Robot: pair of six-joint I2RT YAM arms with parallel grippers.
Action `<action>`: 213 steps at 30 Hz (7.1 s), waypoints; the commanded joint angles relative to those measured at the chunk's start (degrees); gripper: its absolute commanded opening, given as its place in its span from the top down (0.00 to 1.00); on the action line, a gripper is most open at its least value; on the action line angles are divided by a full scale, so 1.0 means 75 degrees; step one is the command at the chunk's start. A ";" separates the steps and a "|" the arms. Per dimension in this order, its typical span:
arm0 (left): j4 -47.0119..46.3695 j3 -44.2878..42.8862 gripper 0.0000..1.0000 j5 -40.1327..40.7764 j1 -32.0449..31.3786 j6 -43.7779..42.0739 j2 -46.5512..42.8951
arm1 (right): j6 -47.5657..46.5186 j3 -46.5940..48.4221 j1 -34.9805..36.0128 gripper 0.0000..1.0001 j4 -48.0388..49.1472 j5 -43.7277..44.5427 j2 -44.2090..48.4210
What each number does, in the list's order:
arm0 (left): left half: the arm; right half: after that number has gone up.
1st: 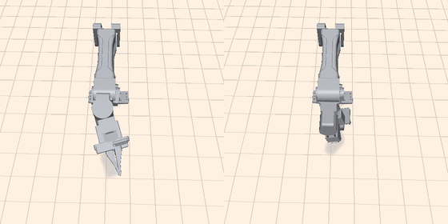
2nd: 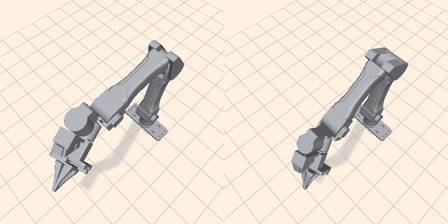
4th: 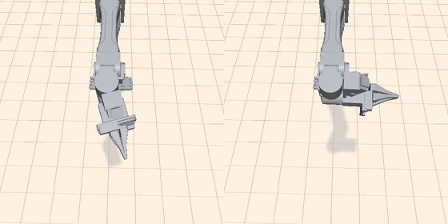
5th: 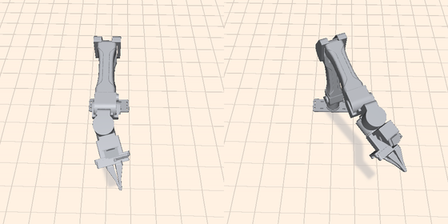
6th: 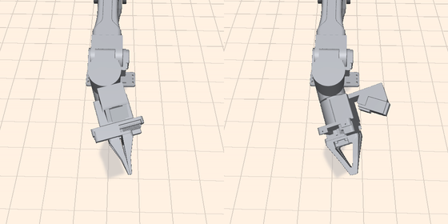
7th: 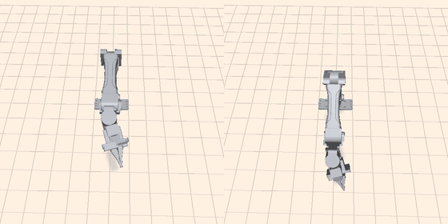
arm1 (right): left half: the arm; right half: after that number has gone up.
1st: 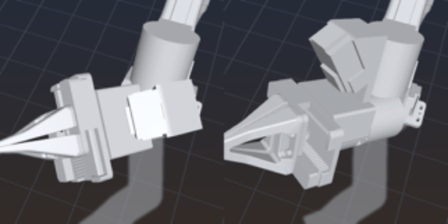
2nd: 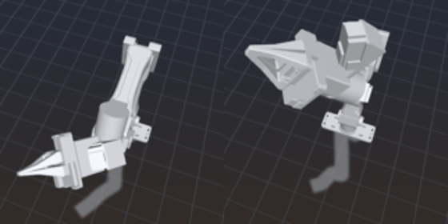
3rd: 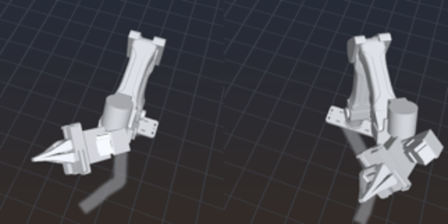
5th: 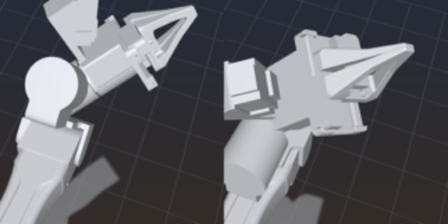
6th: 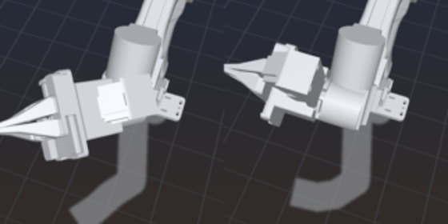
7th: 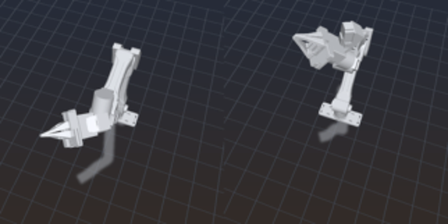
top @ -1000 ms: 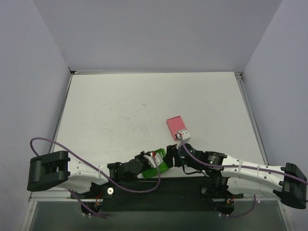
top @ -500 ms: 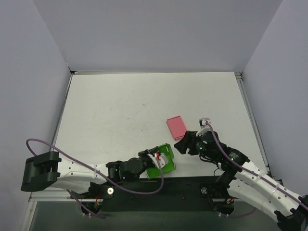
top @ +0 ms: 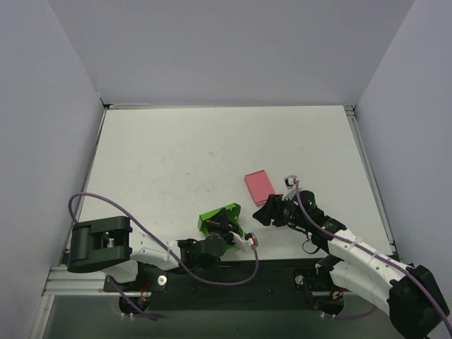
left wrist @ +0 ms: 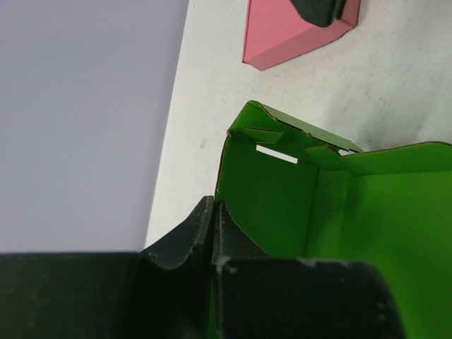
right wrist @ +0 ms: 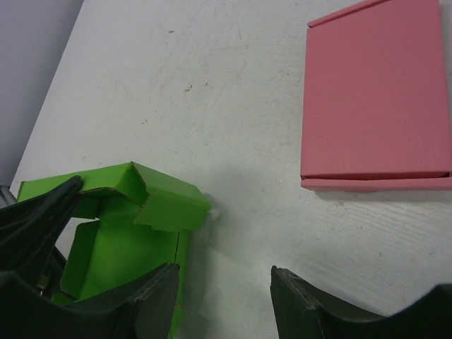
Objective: Fold the paper box
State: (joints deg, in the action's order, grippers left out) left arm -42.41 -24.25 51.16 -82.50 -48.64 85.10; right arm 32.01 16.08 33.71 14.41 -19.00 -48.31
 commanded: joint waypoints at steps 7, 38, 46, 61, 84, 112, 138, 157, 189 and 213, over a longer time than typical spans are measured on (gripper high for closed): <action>0.1046 -0.0189 1.00 -0.0176 -0.0145 0.0098 -0.0705 | 0.0009 -0.0538 -0.0523 0.52 0.4601 -0.1755 -0.2404; 0.2760 -0.0177 1.00 -0.1277 -0.0309 0.2079 -0.1058 | -0.0037 -0.1241 0.0403 0.52 0.8320 -0.2095 -0.4761; 0.2960 -0.0235 1.00 -0.1547 -0.0320 0.2232 -0.1022 | -0.0213 -0.0972 0.0555 0.52 0.8542 -0.2048 -0.5253; 0.3065 -0.0259 1.00 -0.1864 -0.0332 0.2314 -0.1046 | -0.0588 -0.0585 0.0614 0.60 0.8684 -0.1837 -0.5746; 0.3990 -0.0903 1.00 -0.2661 -0.0203 0.3497 -0.0988 | -0.1221 -0.0339 0.1223 0.83 0.7102 -0.0621 -0.5043; 0.4448 -0.1431 1.00 -0.3844 0.0746 0.7177 -0.0893 | -0.0694 0.0575 0.2325 1.00 0.2133 0.4618 -0.3472; 0.4330 -0.1419 1.00 -0.4373 0.1484 0.8102 -0.0578 | -0.0565 0.1383 0.2419 0.69 0.1173 0.4528 -0.3498; 0.4952 -0.1771 1.00 -0.3400 0.1801 0.9438 -0.0108 | -0.0003 0.1665 0.2372 0.41 -0.1487 0.4174 -0.0695; 0.5606 -0.0634 0.46 -0.3224 0.3207 1.1513 -0.2556 | 0.2400 -0.0151 0.2208 0.46 -0.1102 0.3378 0.0185; 0.6394 0.0714 0.46 -0.4007 0.3629 1.2169 -0.2968 | 0.2470 0.1067 0.2466 0.56 0.0761 0.2850 -0.3296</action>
State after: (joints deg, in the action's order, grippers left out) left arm 6.59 -19.70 23.64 -55.07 42.13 61.73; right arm 49.89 21.69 51.86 17.43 2.90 -70.98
